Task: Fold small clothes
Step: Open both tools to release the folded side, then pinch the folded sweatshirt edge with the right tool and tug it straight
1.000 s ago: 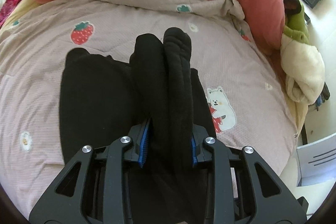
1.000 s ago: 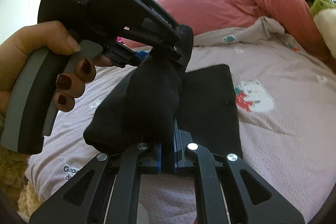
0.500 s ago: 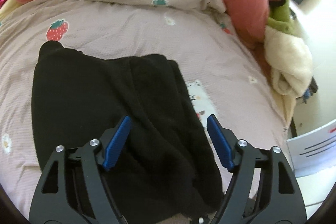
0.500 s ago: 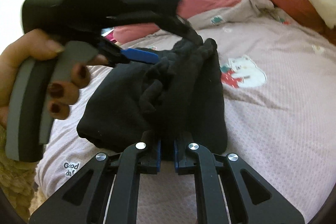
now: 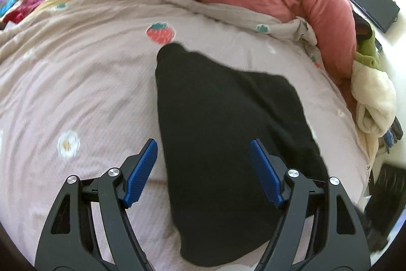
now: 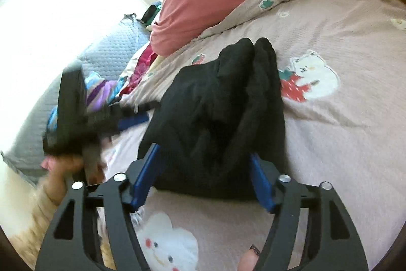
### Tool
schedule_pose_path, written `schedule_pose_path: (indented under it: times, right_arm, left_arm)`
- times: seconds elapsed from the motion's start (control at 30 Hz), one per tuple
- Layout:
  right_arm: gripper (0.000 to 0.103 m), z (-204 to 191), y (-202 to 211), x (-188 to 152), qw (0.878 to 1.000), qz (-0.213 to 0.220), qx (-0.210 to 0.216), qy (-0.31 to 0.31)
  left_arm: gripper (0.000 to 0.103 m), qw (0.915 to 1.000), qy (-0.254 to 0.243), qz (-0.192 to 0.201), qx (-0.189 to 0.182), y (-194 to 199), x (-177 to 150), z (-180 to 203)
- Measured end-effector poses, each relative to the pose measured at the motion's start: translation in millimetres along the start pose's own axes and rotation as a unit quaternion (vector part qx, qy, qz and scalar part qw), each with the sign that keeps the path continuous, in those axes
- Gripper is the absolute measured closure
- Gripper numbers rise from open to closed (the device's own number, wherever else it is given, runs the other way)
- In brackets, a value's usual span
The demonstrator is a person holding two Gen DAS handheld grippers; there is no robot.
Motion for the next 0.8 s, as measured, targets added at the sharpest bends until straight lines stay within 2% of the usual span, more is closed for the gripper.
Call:
schedule_pose_path:
  times: [0.17,0.27,0.37,0.43,0.6,0.73,0.8]
  right_arm:
    - [0.035,20.3,-25.7,26.3,0.997,-0.035,0.014,-0.065]
    - [0.037,24.9,-30.5,32.9,0.997,-0.037,0.013,-0.071]
    - [0.049,23.8,-32.5,36.4,0.998,-0.043,-0.002,-0.052]
    - [0.053,23.3,-34.2,39.7,0.998,-0.049,-0.007,-0.039]
    - [0.080,22.7,-33.1,43.8,0.998,-0.049,-0.031,-0.002]
    - [0.083,5.5,-24.7,46.5,0.996,-0.037,-0.057,0.060]
    - [0.083,5.1,-21.1,48.6,0.995,-0.034,-0.062,0.068]
  left_arm:
    - [0.035,0.9999,-0.015,-0.004,0.001,-3.2,-10.1,4.3]
    - [0.035,0.9997,-0.023,-0.005,0.004,-3.7,-10.9,6.4]
    - [0.035,0.9995,-0.030,-0.006,0.008,-3.6,-11.6,7.4]
    - [0.035,0.9995,-0.030,-0.008,0.008,-4.2,-11.5,7.2]
    - [0.035,0.9995,-0.028,-0.010,0.006,-5.2,-12.7,6.9]
    - [0.035,0.9994,-0.031,-0.011,0.005,-1.9,-14.1,10.7]
    - [0.035,0.9994,-0.034,-0.011,0.002,0.3,-15.7,13.1]
Point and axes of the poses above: each gripper's, at about its wrist camera, not at the fingertips, and y roughly against the way its jaws point, z to its right, x to its top, the point moved 4 cm from there along -y, roughly the way its jaws point, and after that the axes turned 5 degrees about -z, right-handed, at the moved point
